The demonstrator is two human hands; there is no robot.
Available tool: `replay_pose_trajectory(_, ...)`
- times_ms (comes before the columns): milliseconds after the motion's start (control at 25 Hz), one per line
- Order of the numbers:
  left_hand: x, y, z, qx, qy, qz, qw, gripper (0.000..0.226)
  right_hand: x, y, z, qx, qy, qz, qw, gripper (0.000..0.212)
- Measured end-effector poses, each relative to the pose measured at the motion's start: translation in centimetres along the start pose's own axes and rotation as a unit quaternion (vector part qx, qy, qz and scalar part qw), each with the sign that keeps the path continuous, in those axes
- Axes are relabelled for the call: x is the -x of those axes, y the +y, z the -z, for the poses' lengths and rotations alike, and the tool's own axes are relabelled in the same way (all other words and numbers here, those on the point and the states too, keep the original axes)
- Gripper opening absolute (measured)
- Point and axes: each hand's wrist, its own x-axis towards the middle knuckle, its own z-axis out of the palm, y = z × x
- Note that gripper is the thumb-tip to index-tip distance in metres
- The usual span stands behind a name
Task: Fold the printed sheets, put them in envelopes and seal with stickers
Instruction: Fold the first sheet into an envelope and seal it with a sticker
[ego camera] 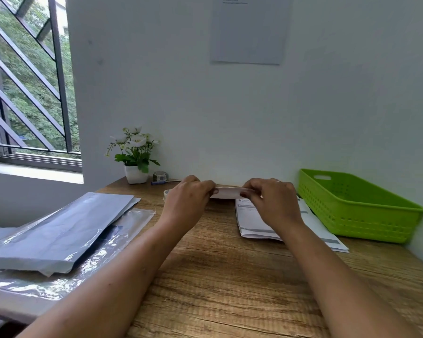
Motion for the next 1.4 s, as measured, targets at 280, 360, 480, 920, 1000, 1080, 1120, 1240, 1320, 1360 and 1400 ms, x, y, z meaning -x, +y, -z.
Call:
replay_pose_trajectory(280, -0.1, -0.1, 0.8, -0.047, 0.049, -0.039, 0.997, 0.021, -0.4, 0.1, 0.3, -0.015, 0.04, -0.03, 0.999, 0.022)
replay_pose_trajectory(360, -0.1, -0.4, 0.9, -0.076, 0.055, -0.063, 0.994, 0.014, -0.3, -0.1, 0.2, -0.016, 0.042, -0.022, 0.999, 0.023)
replay_pose_trajectory(480, -0.4, -0.7, 0.8, -0.152, 0.086, -0.115, 0.978, 0.019, 0.0, -0.3, 0.1, -0.017, 0.047, 0.009, 0.999, 0.026)
replay_pose_trajectory(920, -1.0, -0.5, 2.2, 0.032, 0.179, -0.031, 0.983, 0.016, 0.3, -0.7, -0.7, -0.229, 0.062, -0.03, 0.971, 0.036)
replay_pose_trajectory(1000, -1.3, -1.2, 3.2, 0.105, 0.238, 0.028, 0.965, 0.014, 0.1, 0.2, -0.7, -0.269, 0.076, -0.095, 0.955, 0.046)
replay_pose_trajectory(1080, -1.5, -1.8, 4.0, 0.139, 0.283, 0.059, 0.947, 0.017, 0.0, 1.0, -0.8, -0.315, 0.065, -0.168, 0.932, 0.052)
replay_pose_trajectory(1120, -1.5, -2.3, 4.3, 0.145, 0.301, 0.072, 0.94, 0.018, 0.0, 1.4, -0.9, -0.339, 0.045, -0.197, 0.919, 0.055)
replay_pose_trajectory(1240, -1.7, -3.9, 5.2, 0.14, 0.351, 0.123, 0.918, 0.02, 0.6, 2.3, -1.4, -0.358, -0.088, -0.24, 0.898, 0.066)
replay_pose_trajectory(1320, -1.7, -4.8, 5.7, 0.141, 0.378, 0.166, 0.9, 0.021, 1.1, 2.1, -1.9, -0.287, -0.218, -0.225, 0.905, 0.073)
replay_pose_trajectory(1360, -1.7, -5.1, 5.8, 0.154, 0.384, 0.189, 0.891, 0.022, 1.2, 1.9, -2.2, -0.269, -0.25, -0.217, 0.904, 0.078)
replay_pose_trajectory(1400, -1.8, -5.2, 5.7, 0.181, 0.375, 0.214, 0.884, 0.021, 1.2, 1.6, -2.3, -0.28, -0.255, -0.219, 0.899, 0.083)
